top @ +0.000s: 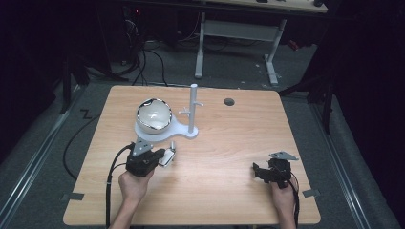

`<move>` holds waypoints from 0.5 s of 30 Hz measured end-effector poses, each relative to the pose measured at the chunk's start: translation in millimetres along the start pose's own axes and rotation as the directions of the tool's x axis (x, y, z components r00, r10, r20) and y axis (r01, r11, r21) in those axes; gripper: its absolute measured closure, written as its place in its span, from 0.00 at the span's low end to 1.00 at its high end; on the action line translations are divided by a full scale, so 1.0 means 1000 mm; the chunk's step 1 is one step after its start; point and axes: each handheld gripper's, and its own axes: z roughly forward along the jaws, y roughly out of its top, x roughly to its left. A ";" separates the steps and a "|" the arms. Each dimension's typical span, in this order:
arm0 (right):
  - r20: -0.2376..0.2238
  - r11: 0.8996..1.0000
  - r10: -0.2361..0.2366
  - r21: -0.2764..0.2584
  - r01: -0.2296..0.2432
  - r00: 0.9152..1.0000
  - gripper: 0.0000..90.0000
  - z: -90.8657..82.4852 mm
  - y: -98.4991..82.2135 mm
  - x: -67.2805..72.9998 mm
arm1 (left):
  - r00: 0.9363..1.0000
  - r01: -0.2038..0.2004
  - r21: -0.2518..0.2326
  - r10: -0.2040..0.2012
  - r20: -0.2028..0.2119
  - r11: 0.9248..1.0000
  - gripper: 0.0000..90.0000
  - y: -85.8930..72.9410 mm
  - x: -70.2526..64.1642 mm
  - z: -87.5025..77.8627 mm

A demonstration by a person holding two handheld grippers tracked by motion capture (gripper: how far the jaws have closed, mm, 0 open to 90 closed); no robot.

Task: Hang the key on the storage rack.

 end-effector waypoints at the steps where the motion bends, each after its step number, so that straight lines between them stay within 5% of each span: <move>1: 0.000 1.000 0.000 0.000 0.000 1.000 0.15 0.000 0.000 0.000 | 1.000 -0.001 -0.009 0.001 0.005 1.000 1.00 0.004 0.001 -0.001; 15: 0.000 1.000 0.000 0.000 0.000 1.000 0.15 0.000 0.000 0.000 | 0.997 0.047 -0.084 -0.042 0.059 0.995 1.00 0.037 0.015 -0.006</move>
